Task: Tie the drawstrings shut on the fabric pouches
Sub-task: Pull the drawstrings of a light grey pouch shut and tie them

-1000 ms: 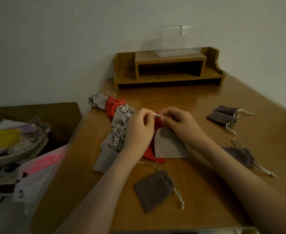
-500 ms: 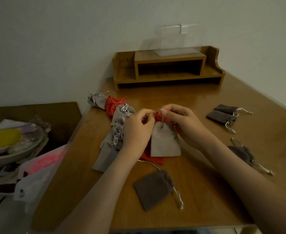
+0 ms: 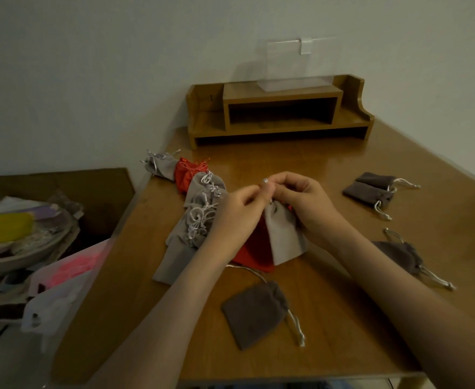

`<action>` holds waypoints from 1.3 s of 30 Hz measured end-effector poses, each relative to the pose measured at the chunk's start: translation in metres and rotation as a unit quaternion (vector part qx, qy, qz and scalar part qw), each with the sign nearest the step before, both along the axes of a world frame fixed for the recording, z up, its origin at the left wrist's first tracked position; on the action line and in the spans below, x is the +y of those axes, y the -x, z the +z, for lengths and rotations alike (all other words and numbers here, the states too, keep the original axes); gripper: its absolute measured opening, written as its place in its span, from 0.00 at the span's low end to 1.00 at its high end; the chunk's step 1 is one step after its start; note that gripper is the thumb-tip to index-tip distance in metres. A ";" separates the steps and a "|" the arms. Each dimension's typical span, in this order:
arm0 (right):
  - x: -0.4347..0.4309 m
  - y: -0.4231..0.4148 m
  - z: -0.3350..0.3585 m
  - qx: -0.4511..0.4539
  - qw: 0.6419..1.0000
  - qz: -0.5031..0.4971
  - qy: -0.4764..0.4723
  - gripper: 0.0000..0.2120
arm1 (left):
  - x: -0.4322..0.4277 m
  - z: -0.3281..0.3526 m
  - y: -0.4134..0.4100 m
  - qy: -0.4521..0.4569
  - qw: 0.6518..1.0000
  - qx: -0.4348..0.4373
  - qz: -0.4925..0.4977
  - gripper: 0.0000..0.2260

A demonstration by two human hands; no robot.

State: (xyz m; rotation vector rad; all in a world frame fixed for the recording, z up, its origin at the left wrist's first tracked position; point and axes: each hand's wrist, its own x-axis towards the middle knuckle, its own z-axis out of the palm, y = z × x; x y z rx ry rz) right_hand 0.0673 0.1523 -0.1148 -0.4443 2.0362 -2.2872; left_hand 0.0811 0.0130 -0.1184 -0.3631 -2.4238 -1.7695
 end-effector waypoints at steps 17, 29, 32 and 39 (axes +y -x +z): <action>0.003 -0.004 0.008 0.016 0.999 0.031 0.006 0.06 | 0.003 0.005 -0.002 -0.165 0.979 -0.094 -0.074 0.05; 0.002 -0.001 0.005 -0.035 0.999 0.001 -0.010 0.07 | -0.008 -0.005 0.009 0.193 0.967 0.137 0.096 0.10; 0.004 -0.002 0.005 -0.082 0.994 0.033 0.058 0.11 | -0.003 -0.003 0.003 0.163 0.979 0.112 0.042 0.11; 0.001 0.000 0.002 -0.041 0.999 -0.007 0.011 0.06 | -0.002 -0.001 0.000 0.210 0.970 0.120 0.013 0.08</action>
